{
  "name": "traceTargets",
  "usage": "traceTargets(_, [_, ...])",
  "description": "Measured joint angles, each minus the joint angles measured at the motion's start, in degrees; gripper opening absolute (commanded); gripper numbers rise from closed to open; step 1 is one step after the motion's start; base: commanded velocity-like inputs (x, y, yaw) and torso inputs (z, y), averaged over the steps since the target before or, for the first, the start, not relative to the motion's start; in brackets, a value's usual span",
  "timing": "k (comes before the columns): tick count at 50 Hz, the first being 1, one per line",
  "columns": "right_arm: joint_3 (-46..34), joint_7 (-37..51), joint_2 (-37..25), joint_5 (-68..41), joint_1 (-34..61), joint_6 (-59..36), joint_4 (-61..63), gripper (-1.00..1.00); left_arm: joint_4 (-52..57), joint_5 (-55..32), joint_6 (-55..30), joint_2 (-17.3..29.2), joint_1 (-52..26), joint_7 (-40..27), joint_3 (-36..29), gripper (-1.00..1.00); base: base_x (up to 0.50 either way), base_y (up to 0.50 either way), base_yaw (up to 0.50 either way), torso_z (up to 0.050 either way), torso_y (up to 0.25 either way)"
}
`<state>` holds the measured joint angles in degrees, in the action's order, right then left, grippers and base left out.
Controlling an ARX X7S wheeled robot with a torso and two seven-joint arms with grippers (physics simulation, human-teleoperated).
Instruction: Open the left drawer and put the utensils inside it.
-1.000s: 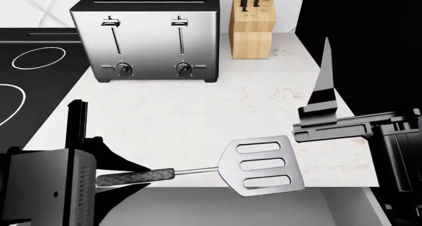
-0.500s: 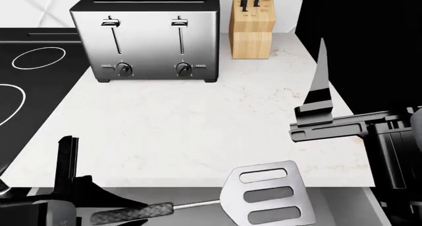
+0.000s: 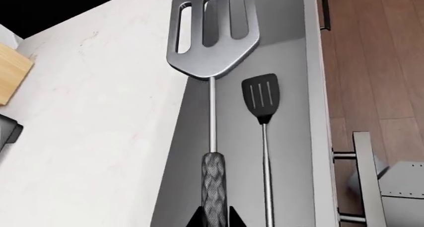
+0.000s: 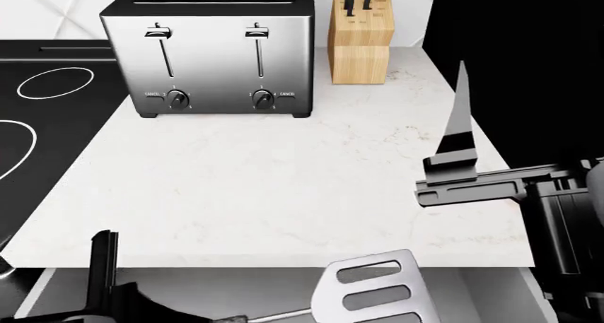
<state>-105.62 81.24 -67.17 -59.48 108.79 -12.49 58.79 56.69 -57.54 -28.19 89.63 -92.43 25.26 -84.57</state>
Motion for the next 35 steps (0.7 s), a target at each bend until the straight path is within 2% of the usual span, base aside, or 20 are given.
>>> traceTargets(35, [-0.2, 0.3, 0.5, -1.5, 1.8, -0.8, 0.3, 1.0, -1.3, 9.9, 1.6, 0.1, 5.7, 2.3, -4.4, -1.0, 0.0, 0.0, 0.0, 0.0, 0.0])
